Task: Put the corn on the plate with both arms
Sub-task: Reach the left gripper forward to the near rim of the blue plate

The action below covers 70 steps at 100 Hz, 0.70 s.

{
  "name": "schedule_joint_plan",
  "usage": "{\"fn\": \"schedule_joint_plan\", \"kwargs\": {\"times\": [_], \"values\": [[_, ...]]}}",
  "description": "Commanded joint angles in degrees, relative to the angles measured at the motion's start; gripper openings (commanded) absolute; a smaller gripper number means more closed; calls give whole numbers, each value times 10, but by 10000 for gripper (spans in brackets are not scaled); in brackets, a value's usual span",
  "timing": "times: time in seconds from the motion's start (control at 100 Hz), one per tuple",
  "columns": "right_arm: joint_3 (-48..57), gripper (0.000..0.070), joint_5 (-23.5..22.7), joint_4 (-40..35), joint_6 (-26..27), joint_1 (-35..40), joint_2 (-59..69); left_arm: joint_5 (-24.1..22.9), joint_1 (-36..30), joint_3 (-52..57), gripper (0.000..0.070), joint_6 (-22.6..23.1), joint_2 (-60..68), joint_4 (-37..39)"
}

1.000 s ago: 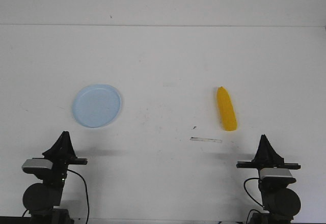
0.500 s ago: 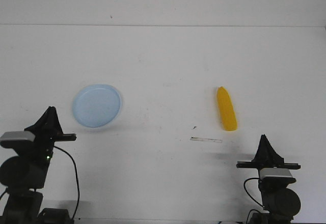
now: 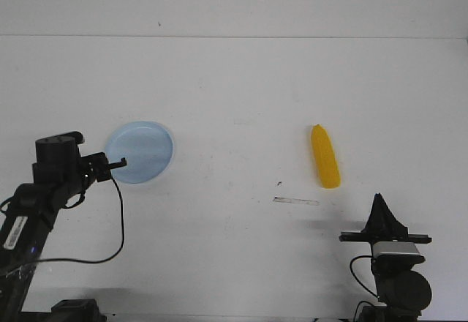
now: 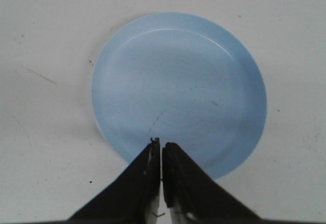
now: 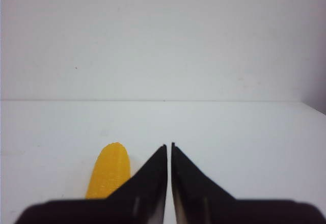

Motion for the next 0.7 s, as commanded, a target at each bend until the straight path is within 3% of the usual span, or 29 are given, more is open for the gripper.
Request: {"fn": "schedule_joint_plan", "kwargs": {"times": [0.0,0.13,0.21,0.35,0.43,0.52,0.69], "values": [[-1,11,0,7,7,-1,0,31,30,20,1,-51,31,-7],[-1,11,0,7,7,-1,0,155,85,27,1,-61,80,4],[-1,11,0,7,7,-1,0,197,119,27,1,-61,108,13],[-1,11,0,7,7,-1,0,207,152,27,17,-62,155,24],[-1,11,0,7,7,-1,0,209,165,27,135,-62,180,25],[-1,11,0,7,7,-1,0,209,170,27,210,-61,204,25],[-1,11,0,7,7,-1,0,209,169,27,212,-61,237,37]]}}
